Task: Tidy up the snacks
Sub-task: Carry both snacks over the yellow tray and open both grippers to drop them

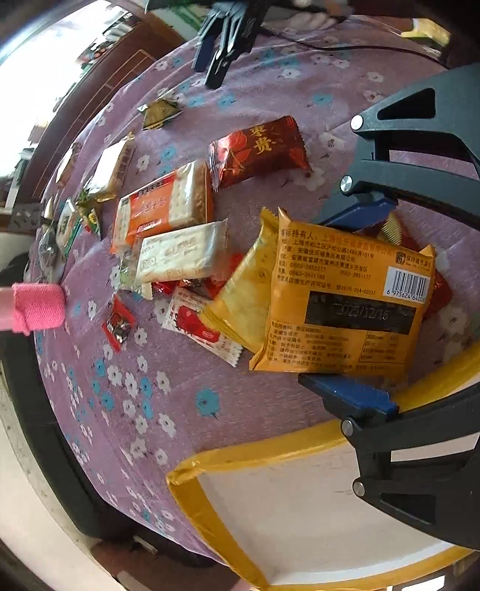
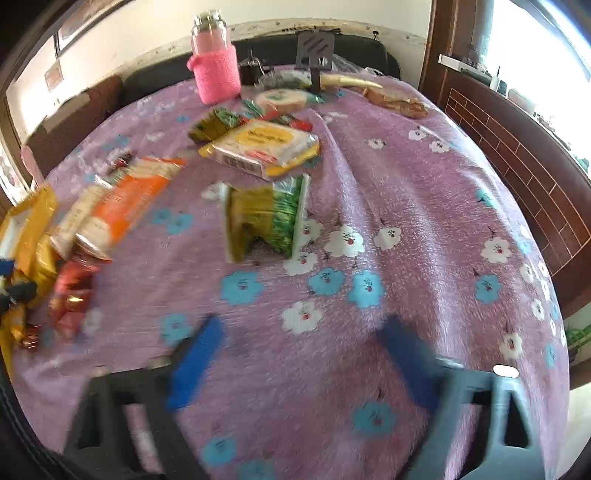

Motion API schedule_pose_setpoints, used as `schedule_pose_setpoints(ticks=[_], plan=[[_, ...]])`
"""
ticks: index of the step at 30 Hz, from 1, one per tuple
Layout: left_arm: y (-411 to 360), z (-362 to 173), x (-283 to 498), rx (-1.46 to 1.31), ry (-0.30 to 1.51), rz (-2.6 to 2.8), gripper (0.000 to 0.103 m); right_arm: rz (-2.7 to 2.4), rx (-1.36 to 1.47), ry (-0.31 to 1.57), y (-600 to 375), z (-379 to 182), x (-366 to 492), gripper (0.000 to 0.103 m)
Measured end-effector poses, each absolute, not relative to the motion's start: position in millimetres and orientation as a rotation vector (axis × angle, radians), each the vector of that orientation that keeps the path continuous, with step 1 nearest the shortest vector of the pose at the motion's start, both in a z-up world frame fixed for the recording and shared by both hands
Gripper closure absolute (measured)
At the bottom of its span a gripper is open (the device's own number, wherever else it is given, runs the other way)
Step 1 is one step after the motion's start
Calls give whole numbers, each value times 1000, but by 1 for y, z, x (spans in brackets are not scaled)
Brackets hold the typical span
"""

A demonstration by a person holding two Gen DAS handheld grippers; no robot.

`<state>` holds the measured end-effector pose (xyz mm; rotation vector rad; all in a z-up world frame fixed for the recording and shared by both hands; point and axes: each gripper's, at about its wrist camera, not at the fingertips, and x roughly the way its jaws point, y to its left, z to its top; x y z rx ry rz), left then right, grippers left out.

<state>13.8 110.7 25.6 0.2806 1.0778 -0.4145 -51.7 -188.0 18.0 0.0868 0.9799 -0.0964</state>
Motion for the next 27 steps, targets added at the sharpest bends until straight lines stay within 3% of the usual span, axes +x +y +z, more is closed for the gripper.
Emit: schedule_pose_setpoints(ticks=[5, 11, 13, 15, 22, 27], plan=[[125, 46, 0, 158, 1018, -422, 34, 119, 132, 931, -134, 48, -59, 28], [154, 76, -31, 6, 932, -390, 34, 211, 94, 974, -62, 42, -26, 31], [167, 86, -45, -32, 900, -362, 34, 195, 78, 992, -46, 33, -17, 41], [184, 93, -57, -80, 878, -335, 35, 192, 83, 1019, -40, 22, -14, 72], [243, 104, -84, -218, 777, -201, 35, 211, 127, 957, -44, 33, -42, 74], [279, 103, -101, -316, 735, -140, 35, 398, 128, 862, 0, 88, -71, 74]])
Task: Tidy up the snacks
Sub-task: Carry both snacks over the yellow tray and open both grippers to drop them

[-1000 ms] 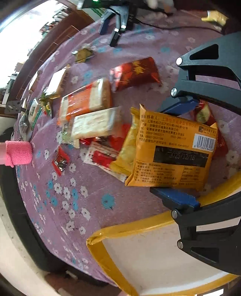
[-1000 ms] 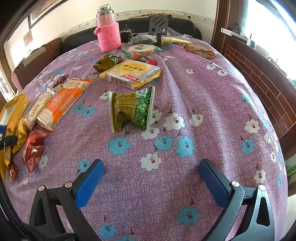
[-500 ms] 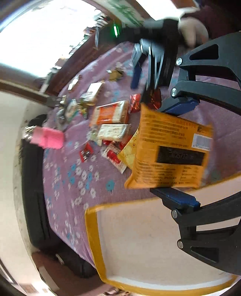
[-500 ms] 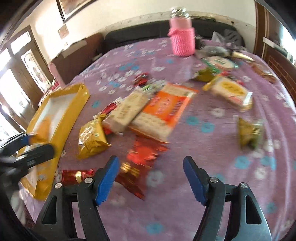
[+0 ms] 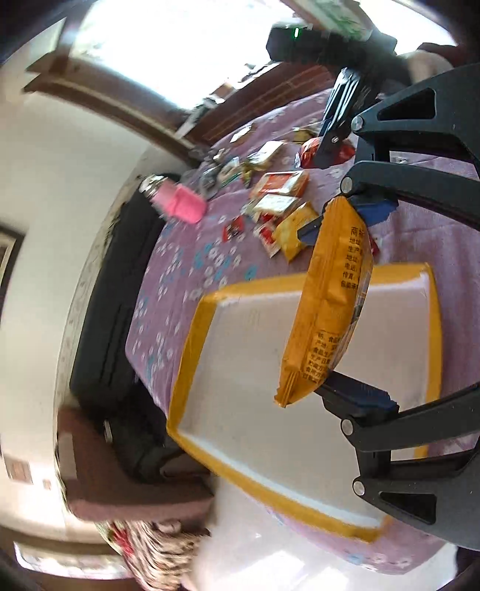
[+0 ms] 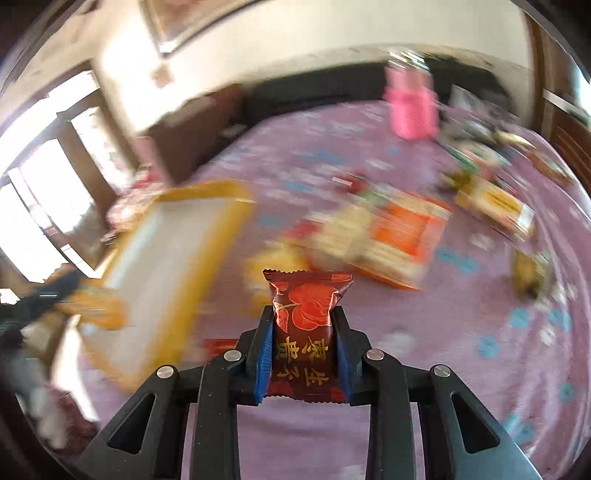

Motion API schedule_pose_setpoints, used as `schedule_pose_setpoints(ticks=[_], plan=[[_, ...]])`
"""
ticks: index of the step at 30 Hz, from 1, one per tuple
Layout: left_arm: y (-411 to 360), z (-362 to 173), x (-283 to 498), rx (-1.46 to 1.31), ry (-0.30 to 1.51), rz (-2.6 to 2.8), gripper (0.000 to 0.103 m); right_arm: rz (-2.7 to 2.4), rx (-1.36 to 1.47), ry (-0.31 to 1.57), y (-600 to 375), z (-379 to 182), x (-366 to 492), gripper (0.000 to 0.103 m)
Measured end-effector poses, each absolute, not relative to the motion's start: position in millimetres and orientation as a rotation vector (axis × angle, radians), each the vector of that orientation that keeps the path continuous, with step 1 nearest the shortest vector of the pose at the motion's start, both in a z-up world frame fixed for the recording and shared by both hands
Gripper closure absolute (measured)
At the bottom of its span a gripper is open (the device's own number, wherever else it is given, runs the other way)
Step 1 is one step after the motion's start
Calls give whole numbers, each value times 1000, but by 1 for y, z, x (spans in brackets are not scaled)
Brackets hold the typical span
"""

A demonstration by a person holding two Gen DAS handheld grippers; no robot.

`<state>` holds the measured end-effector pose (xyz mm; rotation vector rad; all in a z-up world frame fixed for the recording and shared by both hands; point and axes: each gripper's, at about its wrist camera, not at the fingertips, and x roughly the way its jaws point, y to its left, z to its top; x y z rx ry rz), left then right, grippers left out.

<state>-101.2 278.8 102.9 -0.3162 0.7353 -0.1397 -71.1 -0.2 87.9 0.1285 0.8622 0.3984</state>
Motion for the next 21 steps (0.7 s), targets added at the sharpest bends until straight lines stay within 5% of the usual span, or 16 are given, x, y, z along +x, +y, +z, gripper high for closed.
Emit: schedule_pose_setpoints(ticks=[9, 21], plan=[[339, 83, -136, -346, 770, 92, 34, 799, 16, 910, 166, 92, -93, 74], [359, 59, -107, -373, 845, 168, 34, 722, -78, 938, 198, 62, -89, 74]])
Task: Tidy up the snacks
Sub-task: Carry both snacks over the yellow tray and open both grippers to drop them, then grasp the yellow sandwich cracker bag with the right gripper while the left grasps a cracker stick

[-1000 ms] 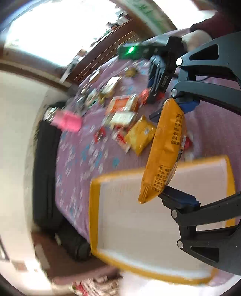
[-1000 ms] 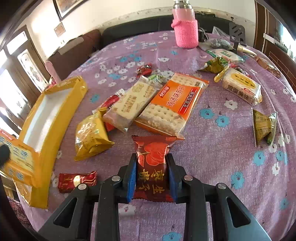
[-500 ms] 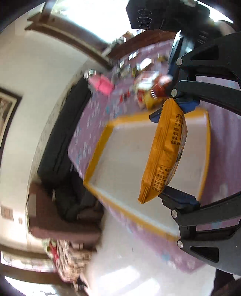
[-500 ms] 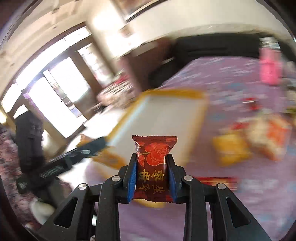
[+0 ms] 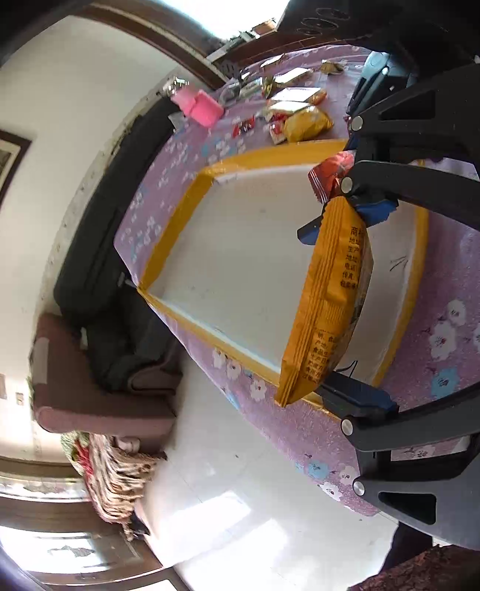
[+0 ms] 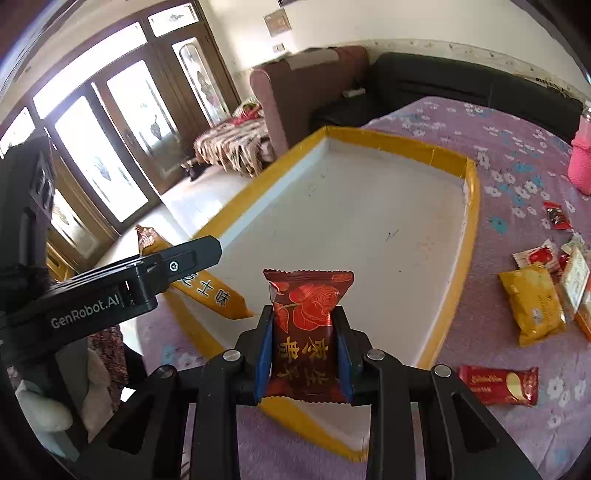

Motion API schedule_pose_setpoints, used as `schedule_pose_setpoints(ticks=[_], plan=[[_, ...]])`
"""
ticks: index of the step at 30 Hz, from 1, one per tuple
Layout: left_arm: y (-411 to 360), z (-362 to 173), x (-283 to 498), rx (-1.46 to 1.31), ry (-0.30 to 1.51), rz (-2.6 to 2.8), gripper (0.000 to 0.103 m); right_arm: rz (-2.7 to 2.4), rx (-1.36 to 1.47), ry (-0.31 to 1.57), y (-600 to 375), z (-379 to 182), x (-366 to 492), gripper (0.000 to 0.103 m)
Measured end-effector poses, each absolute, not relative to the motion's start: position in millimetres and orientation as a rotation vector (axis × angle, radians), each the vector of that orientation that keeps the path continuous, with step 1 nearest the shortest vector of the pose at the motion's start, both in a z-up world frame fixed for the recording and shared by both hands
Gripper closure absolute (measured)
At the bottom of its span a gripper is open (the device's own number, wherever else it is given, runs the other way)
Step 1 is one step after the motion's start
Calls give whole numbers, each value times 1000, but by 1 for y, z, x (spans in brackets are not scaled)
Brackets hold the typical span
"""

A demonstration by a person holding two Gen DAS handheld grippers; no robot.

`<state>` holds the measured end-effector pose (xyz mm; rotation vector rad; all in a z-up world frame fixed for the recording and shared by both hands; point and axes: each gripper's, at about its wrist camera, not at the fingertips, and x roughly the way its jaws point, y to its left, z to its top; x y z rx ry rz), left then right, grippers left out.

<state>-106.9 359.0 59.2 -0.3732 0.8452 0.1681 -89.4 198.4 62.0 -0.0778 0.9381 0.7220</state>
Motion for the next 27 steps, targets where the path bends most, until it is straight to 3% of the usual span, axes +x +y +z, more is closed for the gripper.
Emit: schedule_pose_setpoints(ticks=[14, 20, 27], plan=[[356, 69, -102, -400, 843, 190, 34, 688, -89, 987, 214, 32, -75, 70], [364, 71, -109, -484, 855, 210, 30, 715, -50, 952, 208, 40, -81, 51], [361, 79, -133, -604, 759, 129, 30, 694, 26, 839, 159, 80, -92, 46]])
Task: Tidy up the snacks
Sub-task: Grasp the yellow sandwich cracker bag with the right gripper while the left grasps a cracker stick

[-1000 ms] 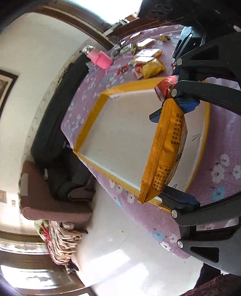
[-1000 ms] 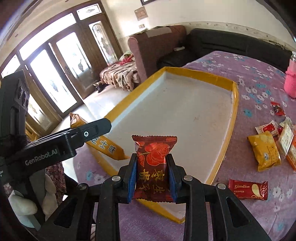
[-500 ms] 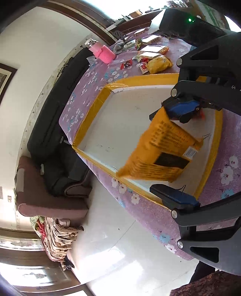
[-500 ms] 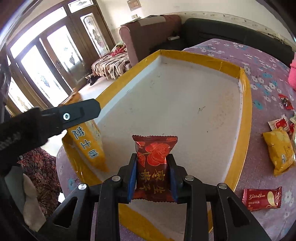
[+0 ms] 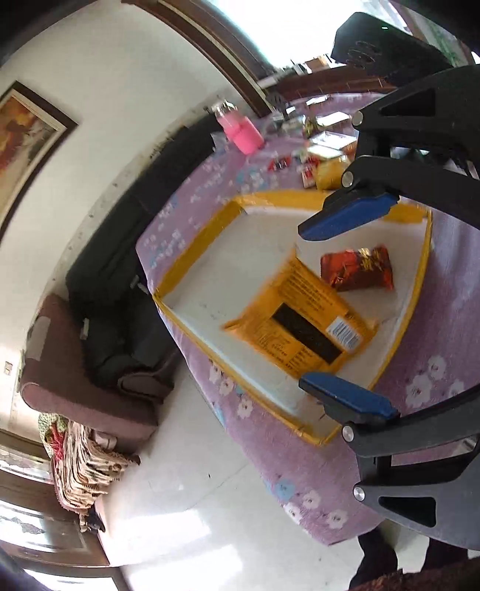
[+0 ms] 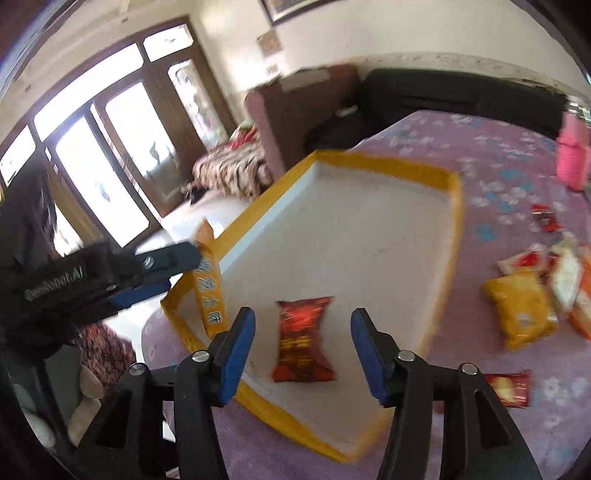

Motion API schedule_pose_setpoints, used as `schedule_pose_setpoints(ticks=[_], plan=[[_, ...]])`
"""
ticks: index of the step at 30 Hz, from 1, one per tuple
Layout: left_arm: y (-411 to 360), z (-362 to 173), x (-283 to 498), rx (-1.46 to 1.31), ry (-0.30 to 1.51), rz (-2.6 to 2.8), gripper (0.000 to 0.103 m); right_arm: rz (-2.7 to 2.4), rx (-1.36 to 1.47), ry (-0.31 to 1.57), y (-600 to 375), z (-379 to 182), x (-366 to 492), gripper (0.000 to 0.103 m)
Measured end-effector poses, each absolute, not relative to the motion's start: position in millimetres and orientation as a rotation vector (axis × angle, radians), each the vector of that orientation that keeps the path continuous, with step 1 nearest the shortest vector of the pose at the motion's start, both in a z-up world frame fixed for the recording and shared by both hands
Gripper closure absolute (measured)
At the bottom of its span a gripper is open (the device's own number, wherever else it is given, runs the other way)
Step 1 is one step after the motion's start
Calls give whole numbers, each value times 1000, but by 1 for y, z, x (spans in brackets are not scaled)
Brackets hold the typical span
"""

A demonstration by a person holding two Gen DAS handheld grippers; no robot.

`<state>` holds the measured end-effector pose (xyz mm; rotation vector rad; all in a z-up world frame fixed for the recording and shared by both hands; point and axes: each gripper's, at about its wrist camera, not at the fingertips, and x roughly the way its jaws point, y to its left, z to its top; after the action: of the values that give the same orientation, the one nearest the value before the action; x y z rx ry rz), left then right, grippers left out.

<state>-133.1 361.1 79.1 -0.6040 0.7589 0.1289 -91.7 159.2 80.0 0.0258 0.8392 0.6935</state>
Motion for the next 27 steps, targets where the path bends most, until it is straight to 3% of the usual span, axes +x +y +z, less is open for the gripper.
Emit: schedule_pose_setpoints(ticks=[11, 14, 21, 25, 26, 27], plan=[[314, 82, -125, -504, 791, -30, 30, 357, 244, 892, 0, 67, -44, 43], [294, 82, -123, -434, 806, -54, 30, 353, 188, 919, 5, 58, -32, 43], [265, 91, -128, -282, 794, -86, 30, 309, -2, 945, 51, 40, 0, 29], [250, 92, -129, -222, 797, -116, 30, 302, -60, 984, 72, 27, 11, 29], [247, 92, -128, -216, 800, -122, 30, 305, -66, 996, 73, 23, 13, 34], [244, 91, -127, -212, 806, -131, 30, 299, -67, 1007, 74, 20, 13, 52]])
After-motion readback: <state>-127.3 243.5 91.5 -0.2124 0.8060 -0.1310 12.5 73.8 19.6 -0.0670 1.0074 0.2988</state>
